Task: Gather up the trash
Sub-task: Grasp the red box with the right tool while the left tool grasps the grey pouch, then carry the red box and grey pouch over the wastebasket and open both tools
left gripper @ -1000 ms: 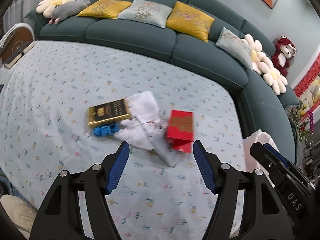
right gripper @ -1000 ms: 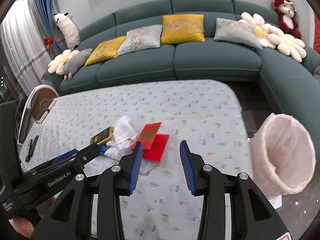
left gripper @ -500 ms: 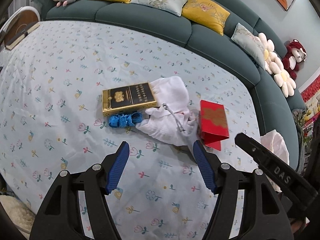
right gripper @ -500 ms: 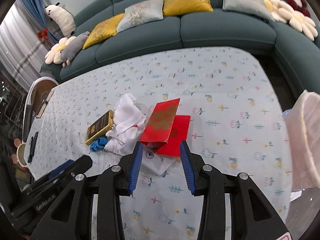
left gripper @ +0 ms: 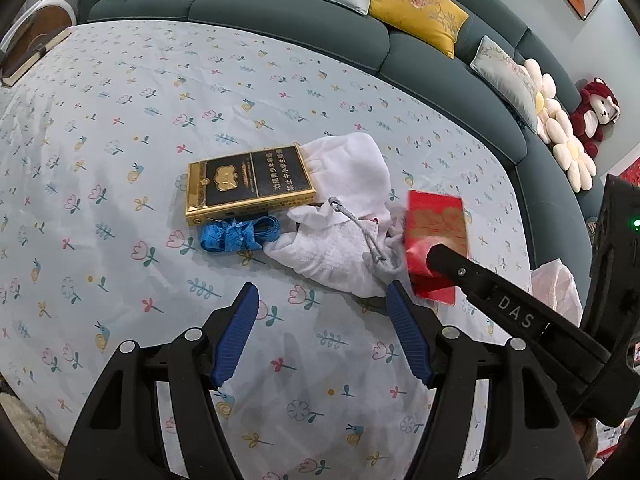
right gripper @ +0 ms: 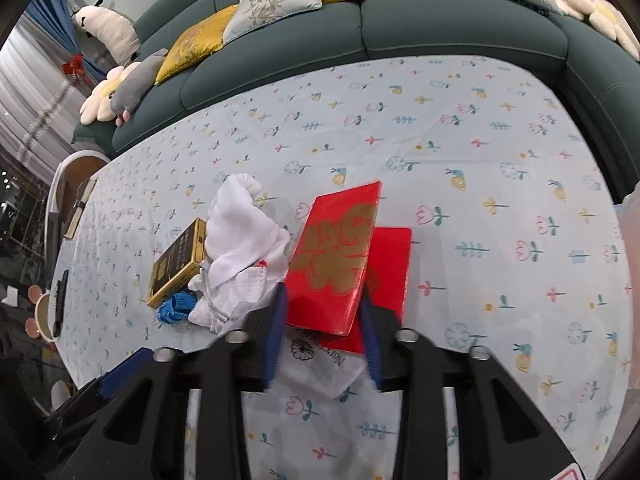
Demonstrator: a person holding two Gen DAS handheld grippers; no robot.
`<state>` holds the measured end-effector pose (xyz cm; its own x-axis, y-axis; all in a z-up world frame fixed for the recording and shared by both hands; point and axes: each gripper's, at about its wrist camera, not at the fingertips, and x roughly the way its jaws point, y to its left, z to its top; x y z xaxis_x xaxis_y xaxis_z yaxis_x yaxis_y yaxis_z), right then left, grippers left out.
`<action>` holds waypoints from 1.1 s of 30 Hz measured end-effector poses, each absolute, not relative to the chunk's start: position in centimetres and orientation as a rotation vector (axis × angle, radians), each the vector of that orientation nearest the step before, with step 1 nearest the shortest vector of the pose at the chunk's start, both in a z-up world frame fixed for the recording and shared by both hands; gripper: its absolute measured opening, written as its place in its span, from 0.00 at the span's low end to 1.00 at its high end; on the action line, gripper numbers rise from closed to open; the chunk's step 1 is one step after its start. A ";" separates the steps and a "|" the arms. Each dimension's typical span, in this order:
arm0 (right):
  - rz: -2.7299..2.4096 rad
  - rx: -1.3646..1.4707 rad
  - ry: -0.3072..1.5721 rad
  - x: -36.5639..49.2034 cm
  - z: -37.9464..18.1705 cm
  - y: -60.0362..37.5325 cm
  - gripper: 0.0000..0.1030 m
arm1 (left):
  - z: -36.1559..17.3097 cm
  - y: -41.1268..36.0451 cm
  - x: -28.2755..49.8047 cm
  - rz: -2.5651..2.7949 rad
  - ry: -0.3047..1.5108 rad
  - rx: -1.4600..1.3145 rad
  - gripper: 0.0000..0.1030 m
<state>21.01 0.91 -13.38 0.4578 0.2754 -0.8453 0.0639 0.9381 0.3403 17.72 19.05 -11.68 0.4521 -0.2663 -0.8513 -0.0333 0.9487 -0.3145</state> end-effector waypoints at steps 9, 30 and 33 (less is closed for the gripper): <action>0.101 0.379 0.991 19.3 -11.2 -2.2 0.04 | -12.3 16.2 17.8 -0.195 1.123 -0.295 0.61; 0.053 0.417 0.963 15.9 -10.5 -8.0 0.04 | -12.9 10.1 19.2 -0.223 1.137 -0.195 0.05; 0.050 0.428 0.951 15.3 -10.0 -8.5 0.04 | -12.1 9.1 18.7 -0.243 1.125 -0.194 0.05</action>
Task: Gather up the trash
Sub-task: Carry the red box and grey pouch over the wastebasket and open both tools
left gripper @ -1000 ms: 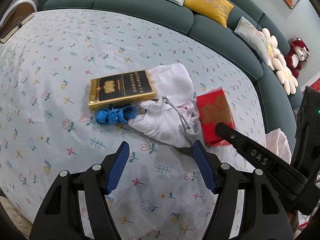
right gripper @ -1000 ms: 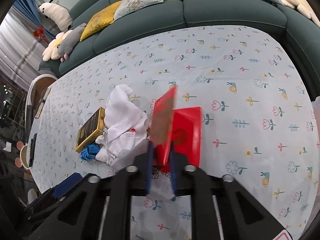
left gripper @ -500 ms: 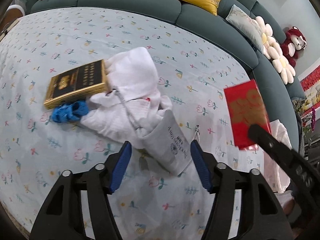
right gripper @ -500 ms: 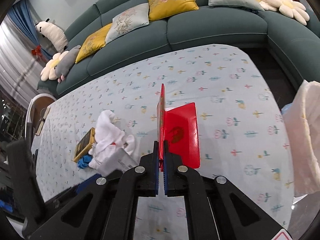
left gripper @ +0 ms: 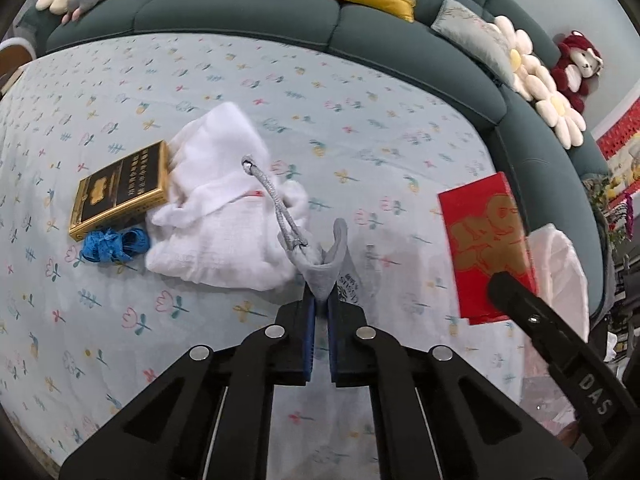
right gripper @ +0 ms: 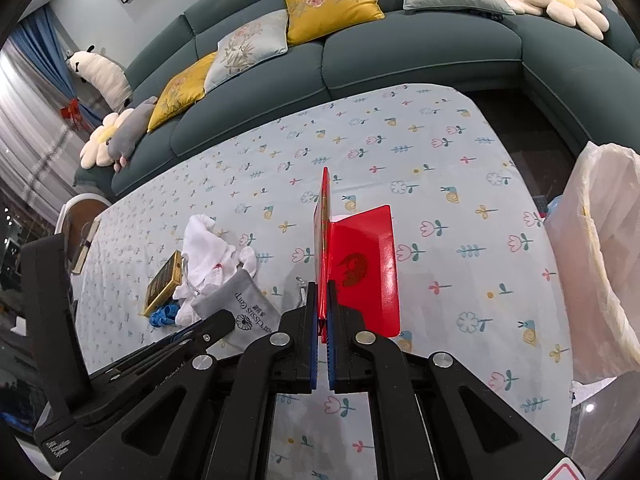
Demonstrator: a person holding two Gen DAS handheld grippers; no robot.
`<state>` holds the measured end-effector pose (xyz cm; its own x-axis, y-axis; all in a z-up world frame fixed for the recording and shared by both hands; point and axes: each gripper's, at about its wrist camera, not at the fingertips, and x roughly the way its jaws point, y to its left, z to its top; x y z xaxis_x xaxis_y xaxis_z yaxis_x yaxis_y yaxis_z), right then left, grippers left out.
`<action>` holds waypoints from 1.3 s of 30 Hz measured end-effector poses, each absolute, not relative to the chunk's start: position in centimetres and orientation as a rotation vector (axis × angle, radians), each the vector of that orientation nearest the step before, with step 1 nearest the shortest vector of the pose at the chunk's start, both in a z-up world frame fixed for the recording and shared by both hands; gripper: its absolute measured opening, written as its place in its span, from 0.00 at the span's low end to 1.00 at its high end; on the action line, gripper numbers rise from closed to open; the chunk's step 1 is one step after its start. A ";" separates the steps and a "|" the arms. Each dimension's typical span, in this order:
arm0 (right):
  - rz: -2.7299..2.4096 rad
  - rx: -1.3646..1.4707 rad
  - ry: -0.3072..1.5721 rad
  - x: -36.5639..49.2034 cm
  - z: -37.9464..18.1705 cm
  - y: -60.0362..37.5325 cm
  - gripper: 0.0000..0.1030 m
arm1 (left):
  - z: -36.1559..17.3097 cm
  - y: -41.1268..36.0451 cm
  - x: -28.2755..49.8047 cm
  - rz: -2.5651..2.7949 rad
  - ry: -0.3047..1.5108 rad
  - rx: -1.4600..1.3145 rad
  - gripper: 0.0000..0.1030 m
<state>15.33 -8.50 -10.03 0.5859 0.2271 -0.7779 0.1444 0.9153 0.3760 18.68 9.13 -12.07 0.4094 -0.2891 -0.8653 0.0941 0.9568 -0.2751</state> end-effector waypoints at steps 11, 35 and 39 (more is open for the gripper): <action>0.011 0.451 0.853 11.7 -6.3 -12.4 0.04 | -7.6 2.6 15.2 -0.363 1.065 -0.132 0.04; -0.188 0.543 0.705 2.2 -3.1 -26.5 0.04 | -2.6 -12.2 9.3 -0.597 0.969 0.061 0.05; -0.216 0.564 0.696 0.9 -3.6 -28.4 0.04 | -2.6 -14.5 8.6 -0.630 0.967 0.092 0.05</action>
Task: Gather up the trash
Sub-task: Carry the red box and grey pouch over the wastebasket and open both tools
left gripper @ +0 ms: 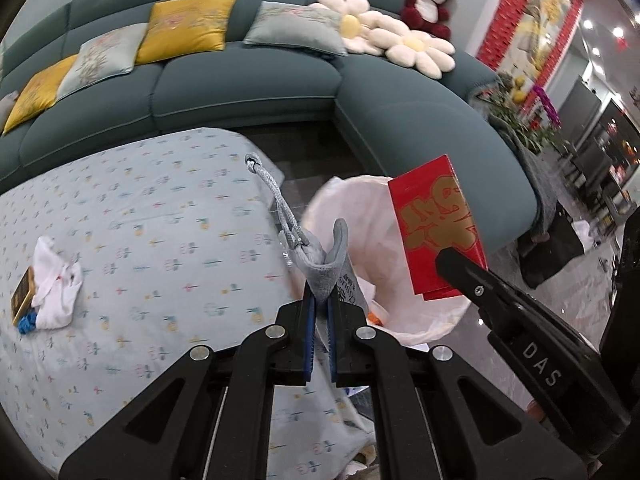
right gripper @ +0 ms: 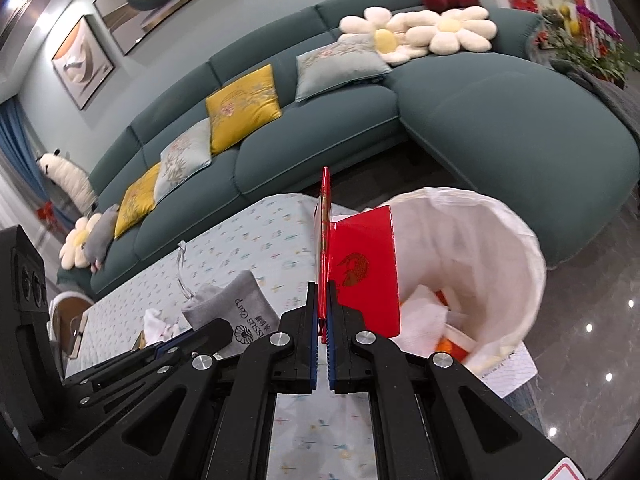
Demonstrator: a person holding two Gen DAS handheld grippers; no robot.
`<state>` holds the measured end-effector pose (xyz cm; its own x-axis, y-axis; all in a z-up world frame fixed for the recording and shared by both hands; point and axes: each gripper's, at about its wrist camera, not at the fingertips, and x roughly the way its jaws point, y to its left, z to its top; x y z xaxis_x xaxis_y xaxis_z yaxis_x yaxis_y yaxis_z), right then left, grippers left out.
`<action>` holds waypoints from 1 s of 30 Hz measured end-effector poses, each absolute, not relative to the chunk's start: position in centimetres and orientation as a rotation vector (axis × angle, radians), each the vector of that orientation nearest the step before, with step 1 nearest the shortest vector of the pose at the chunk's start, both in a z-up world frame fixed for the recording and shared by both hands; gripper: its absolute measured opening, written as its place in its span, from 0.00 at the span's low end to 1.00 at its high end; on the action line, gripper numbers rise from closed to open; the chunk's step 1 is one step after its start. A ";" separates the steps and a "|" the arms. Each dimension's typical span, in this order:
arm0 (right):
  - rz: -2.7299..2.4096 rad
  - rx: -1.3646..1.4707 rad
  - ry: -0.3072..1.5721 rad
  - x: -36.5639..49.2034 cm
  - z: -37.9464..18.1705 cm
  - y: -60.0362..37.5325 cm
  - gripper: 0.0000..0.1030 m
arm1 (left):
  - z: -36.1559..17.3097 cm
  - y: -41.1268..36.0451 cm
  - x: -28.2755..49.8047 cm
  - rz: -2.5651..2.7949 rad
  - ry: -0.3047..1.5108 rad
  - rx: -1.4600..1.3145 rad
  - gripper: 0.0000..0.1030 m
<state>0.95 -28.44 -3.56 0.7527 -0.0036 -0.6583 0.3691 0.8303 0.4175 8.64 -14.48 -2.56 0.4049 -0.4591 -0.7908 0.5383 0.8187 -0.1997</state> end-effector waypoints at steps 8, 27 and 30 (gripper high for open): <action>-0.261 0.599 0.687 -0.5 -4.6 -31.4 0.04 | -2.9 -17.7 8.0 -0.679 0.961 0.134 0.05; -0.312 0.638 0.707 -0.4 -7.5 -34.7 0.04 | -4.9 -22.4 8.9 -0.717 0.979 0.176 0.07; -0.311 0.635 0.712 0.0 -7.7 -34.7 0.05 | -5.2 -22.4 9.4 -0.717 0.985 0.164 0.07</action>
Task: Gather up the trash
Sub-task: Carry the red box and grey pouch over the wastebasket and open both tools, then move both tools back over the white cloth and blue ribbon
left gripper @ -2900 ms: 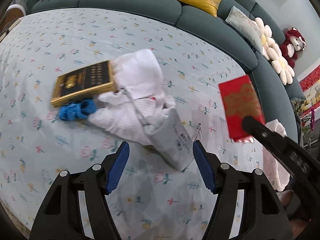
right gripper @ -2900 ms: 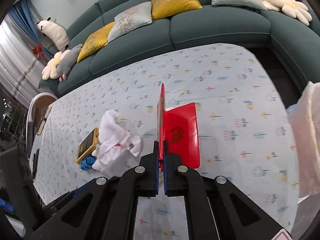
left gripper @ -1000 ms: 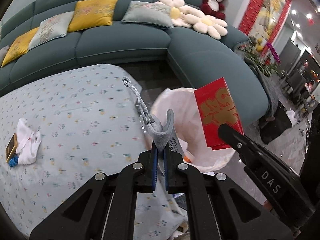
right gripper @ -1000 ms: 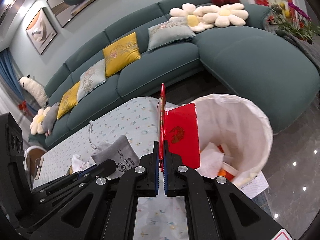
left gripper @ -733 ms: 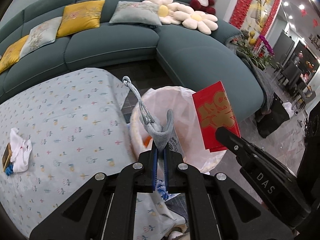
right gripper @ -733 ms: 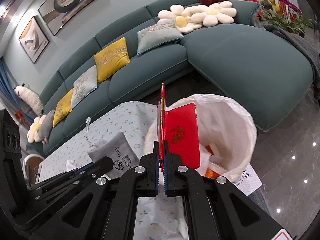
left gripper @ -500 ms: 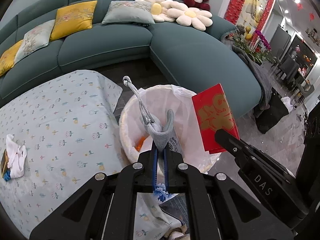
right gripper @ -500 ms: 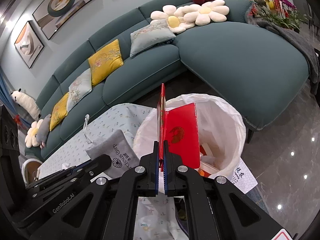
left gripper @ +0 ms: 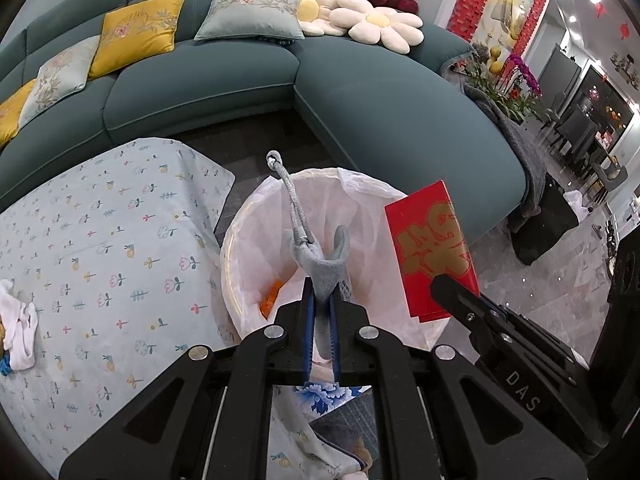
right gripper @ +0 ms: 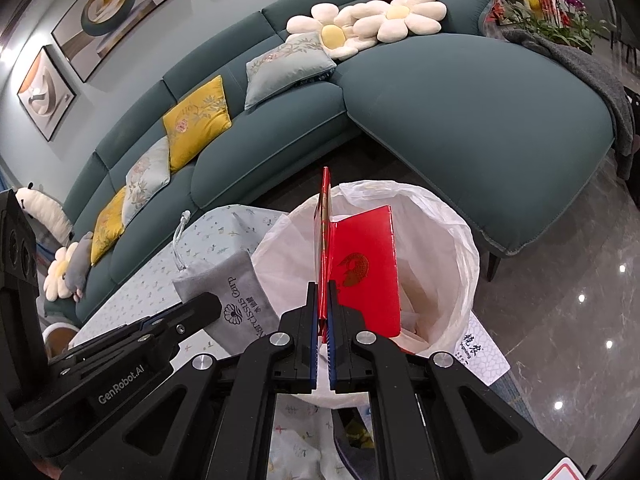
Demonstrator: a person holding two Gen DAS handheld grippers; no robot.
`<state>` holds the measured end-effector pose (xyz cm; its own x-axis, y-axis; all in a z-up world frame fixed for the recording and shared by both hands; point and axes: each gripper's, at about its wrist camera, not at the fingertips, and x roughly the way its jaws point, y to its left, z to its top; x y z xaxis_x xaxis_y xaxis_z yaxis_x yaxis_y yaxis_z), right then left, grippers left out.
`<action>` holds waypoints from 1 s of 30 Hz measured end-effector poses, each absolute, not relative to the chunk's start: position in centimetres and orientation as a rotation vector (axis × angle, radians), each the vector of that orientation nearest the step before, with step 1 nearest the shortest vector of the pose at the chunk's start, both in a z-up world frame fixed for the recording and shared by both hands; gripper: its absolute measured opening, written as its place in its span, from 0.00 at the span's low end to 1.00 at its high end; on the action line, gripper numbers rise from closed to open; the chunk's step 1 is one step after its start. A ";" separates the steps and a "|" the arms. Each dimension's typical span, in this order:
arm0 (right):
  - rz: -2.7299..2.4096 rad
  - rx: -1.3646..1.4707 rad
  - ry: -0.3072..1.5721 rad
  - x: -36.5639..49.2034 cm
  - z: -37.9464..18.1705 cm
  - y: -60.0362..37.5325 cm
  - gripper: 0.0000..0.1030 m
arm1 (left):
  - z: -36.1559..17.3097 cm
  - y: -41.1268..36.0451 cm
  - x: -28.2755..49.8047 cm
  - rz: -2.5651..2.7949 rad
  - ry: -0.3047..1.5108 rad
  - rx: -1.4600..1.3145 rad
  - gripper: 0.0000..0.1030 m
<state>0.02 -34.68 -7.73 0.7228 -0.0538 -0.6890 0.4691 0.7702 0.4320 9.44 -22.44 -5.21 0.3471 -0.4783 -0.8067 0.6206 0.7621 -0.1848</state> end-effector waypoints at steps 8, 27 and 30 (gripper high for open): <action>-0.316 0.618 0.722 0.9 -8.0 -34.7 0.12 | -5.2 -22.4 9.9 -0.716 0.974 0.136 0.46; -0.312 0.547 0.684 0.8 -3.8 -31.4 0.25 | -2.1 -15.6 9.9 -0.650 0.934 0.042 0.55; -0.294 0.525 0.676 1.1 -2.6 -29.9 0.26 | -1.4 -13.3 9.8 -0.628 0.921 0.019 0.56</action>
<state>1.08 -29.86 -2.64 0.7461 -0.0899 -0.6598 0.4216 0.8307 0.3635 9.80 -13.32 -1.42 0.4408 -0.4978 -0.7469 0.5135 0.8224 -0.2450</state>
